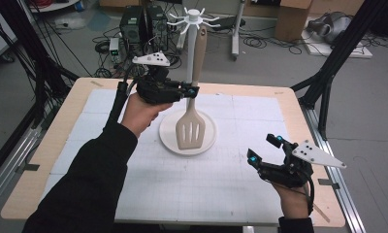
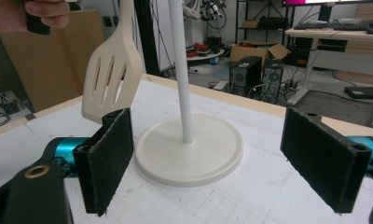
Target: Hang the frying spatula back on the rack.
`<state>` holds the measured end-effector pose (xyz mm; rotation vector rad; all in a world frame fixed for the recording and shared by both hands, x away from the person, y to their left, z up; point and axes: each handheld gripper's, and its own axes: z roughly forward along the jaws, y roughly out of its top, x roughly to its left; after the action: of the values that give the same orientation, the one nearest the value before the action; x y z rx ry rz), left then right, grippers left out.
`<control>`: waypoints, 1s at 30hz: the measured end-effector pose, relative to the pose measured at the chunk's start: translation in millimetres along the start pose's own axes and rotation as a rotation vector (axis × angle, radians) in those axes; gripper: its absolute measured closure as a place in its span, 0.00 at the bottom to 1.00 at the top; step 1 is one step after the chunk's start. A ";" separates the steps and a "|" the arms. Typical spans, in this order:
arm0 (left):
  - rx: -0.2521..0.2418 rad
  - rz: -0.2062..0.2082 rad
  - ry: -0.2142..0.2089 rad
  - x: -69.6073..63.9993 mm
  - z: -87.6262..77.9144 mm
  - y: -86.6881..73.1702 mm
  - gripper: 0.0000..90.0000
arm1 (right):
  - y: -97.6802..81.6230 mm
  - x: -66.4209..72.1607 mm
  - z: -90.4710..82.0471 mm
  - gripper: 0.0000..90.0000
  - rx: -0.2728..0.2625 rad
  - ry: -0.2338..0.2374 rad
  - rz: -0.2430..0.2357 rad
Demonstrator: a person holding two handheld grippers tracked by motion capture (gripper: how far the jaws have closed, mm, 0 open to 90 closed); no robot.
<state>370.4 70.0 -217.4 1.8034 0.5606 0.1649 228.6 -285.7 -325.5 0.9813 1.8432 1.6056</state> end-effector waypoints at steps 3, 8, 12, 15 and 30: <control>0.012 -0.004 0.016 3.1 1.4 -0.7 0.87 | 0.0 -0.3 0.0 0.18 -0.002 0.000 0.000; 0.021 -0.018 0.029 6.3 5.0 -2.5 0.87 | -0.5 -0.5 -0.3 0.18 0.003 -0.001 0.003; 0.018 -0.007 0.034 4.5 6.3 -5.0 0.87 | -1.1 -1.5 -1.3 0.18 0.002 -0.004 0.003; -0.014 -0.020 0.052 3.5 4.6 -11.4 0.86 | -2.2 -2.7 -2.8 0.18 0.004 -0.015 0.007; -0.165 0.025 0.102 1.9 -48.3 -70.9 0.45 | -8.6 -5.0 -1.6 0.18 0.022 -0.042 0.008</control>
<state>332.8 127.3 -269.1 1.6483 0.5803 0.3131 228.8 -291.0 -334.0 1.0247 1.8348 1.5610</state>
